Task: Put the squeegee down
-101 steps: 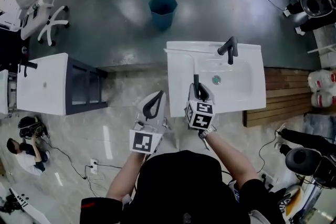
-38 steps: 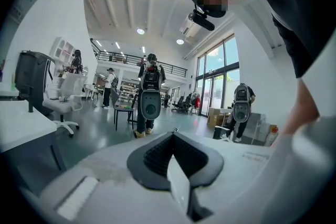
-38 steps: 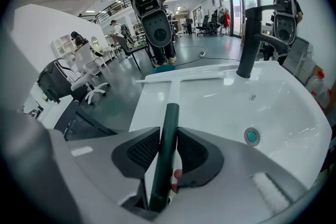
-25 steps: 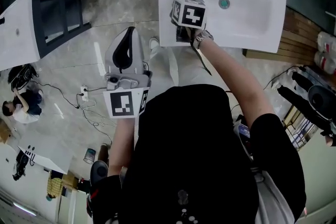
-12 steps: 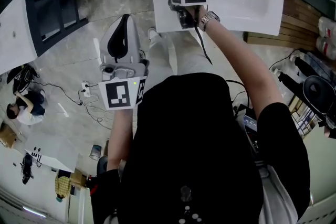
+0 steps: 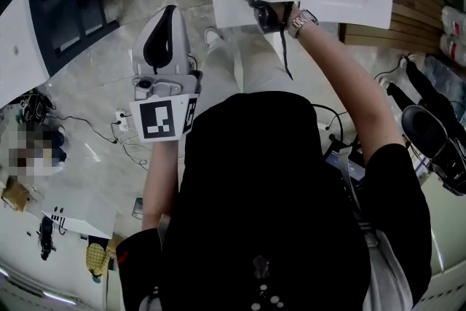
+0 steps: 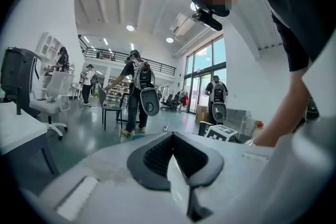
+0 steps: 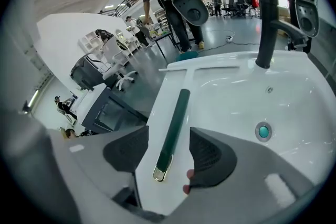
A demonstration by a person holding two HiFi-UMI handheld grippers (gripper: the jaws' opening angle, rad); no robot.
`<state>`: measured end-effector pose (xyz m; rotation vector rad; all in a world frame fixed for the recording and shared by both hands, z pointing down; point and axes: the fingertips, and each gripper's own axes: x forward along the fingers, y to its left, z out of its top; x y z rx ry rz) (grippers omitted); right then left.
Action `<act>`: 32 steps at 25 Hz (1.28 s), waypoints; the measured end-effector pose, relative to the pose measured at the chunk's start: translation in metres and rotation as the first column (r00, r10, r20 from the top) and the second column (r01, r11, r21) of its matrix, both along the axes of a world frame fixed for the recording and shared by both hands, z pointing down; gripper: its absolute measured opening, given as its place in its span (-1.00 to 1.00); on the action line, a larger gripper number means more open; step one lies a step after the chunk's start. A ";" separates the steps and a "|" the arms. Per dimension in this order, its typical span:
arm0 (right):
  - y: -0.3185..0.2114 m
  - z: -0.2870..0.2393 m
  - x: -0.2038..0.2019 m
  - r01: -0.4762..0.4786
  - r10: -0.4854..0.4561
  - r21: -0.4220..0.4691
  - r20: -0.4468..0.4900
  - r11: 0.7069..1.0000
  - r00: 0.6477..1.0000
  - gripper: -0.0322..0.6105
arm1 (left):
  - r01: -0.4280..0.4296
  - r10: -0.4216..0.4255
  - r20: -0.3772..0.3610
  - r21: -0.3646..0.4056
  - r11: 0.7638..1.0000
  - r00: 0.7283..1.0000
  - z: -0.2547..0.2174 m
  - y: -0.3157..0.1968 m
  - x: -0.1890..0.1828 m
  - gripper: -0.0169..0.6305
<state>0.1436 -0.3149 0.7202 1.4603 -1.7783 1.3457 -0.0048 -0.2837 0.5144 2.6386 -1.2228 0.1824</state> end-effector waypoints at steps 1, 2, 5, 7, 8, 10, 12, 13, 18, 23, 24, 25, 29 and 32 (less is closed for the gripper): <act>0.004 -0.006 0.002 -0.009 0.009 0.014 0.002 1.000 1.000 -0.14 | -0.013 0.013 -0.001 0.005 1.000 1.000 -0.002 0.003 0.002 -0.94; 0.007 -0.012 0.005 -0.017 0.017 0.029 0.004 0.999 1.000 -0.16 | -0.026 0.026 -0.003 0.011 1.000 1.000 -0.005 0.005 0.004 -0.94; 0.018 -0.032 0.014 -0.048 0.048 0.086 0.000 0.995 0.999 -0.23 | -0.065 0.065 -0.014 0.032 0.997 0.998 -0.010 0.013 0.010 -0.94; 0.024 -0.047 0.019 -0.073 0.076 0.135 -0.019 0.988 0.997 -0.33 | -0.088 0.089 -0.019 0.038 0.995 0.996 -0.012 0.019 0.011 -0.94; 0.026 -0.054 0.021 -0.086 0.091 0.160 -0.028 0.983 0.995 -0.36 | -0.100 0.101 -0.021 0.040 0.994 0.995 -0.014 0.021 0.011 -0.94; 0.030 -0.069 0.024 -0.118 0.129 0.206 -0.041 0.971 0.991 -0.46 | -0.124 0.126 -0.025 0.046 0.991 0.992 -0.016 0.025 0.011 -0.94; 0.038 -0.082 0.028 -0.161 0.177 0.241 -0.046 0.957 0.983 -0.62 | -0.147 0.149 -0.030 0.048 0.988 0.988 -0.017 0.030 0.011 -0.94; 0.043 -0.086 0.029 -0.182 0.200 0.256 -0.048 0.949 0.979 -0.76 | -0.157 0.159 -0.032 0.047 0.986 0.987 -0.018 0.035 0.012 -0.94; 0.070 -0.110 0.035 -0.224 0.253 0.335 -0.043 0.915 0.967 -0.89 | -0.168 0.176 -0.098 0.078 0.983 0.980 -0.028 0.052 0.015 -0.94; 0.089 -0.157 0.023 -0.194 0.242 0.437 -0.056 0.878 0.969 -0.89 | -0.218 0.235 -0.096 0.155 0.963 0.967 -0.060 0.066 0.014 -0.94; 0.092 -0.169 0.020 -0.184 0.238 0.463 -0.061 0.867 0.969 -0.89 | -0.240 0.257 -0.080 0.180 0.954 0.963 -0.067 0.069 0.016 -0.94; 0.094 -0.181 0.018 -0.174 0.234 0.490 -0.064 0.854 0.970 -0.89 | -0.257 0.276 -0.068 0.206 0.944 0.959 -0.075 0.071 0.019 -0.94; 0.097 -0.241 0.006 -0.101 0.203 0.619 -0.096 0.779 0.974 -0.89 | -0.251 0.276 -0.059 0.262 0.932 0.959 -0.103 0.068 0.023 -0.94; 0.097 -0.295 -0.004 -0.038 0.191 0.722 -0.131 0.691 0.973 -0.89 | -0.227 0.254 -0.068 0.279 0.933 0.965 -0.126 0.062 0.025 -0.94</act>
